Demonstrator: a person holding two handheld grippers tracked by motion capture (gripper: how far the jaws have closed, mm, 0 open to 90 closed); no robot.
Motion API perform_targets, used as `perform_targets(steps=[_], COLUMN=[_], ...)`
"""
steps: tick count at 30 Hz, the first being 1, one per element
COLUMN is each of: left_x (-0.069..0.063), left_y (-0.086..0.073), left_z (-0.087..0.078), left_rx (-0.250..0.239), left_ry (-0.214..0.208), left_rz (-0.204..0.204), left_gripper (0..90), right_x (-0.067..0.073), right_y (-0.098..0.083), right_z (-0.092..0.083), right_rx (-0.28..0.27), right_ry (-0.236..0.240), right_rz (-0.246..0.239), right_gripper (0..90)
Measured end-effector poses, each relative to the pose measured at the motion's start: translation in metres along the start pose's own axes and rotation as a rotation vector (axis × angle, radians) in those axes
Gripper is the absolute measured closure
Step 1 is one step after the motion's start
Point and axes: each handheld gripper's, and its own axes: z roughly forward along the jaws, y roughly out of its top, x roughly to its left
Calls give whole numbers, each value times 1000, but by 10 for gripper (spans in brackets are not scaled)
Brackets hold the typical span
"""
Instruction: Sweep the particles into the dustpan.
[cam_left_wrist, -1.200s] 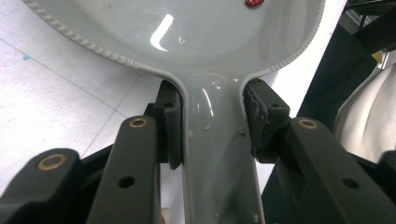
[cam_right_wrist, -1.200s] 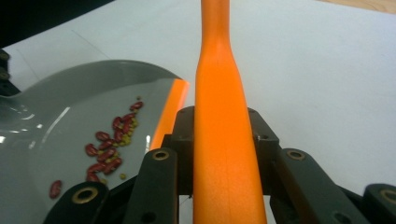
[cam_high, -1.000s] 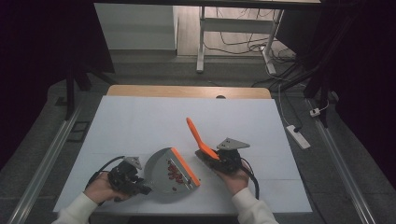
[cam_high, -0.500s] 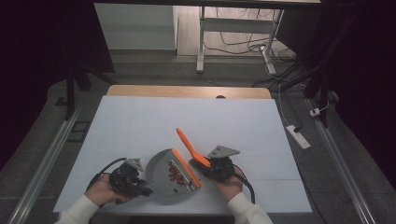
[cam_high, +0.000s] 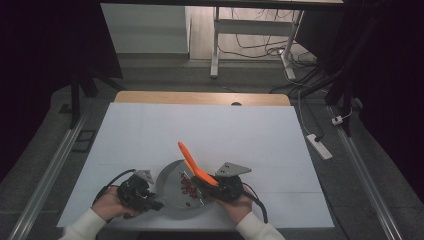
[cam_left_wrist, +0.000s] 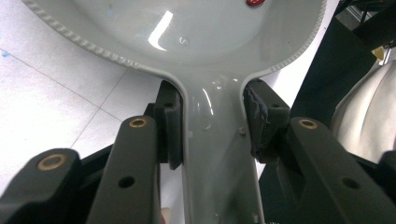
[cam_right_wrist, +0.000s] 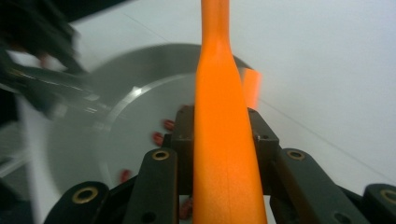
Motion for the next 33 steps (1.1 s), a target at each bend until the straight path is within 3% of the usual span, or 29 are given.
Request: perform_targets(steps=[4, 8, 13, 22, 33], left_x=[0, 2, 2, 3, 6], left_y=[0, -1, -1, -1, -1], left_z=[0, 2, 4, 3, -2], left_rx=[-2, -7, -30, -65, -145], left_ry=[0, 0, -2, 11, 40], left_rz=[-2, 3, 0, 8, -48], left_gripper=[613, 613, 613, 614, 614], right_x=[3, -9, -27, -46, -59], right_y=[3, 6, 5, 6, 5], right_z=[-3, -12, -21, -31, -43], right_rx=[-38, -73, -77, -74, -63], right_ry=[-1, -42, -87, -112, -129], right_rz=[-27, -17, 19, 49, 62], right_gripper=[703, 703, 703, 703, 703])
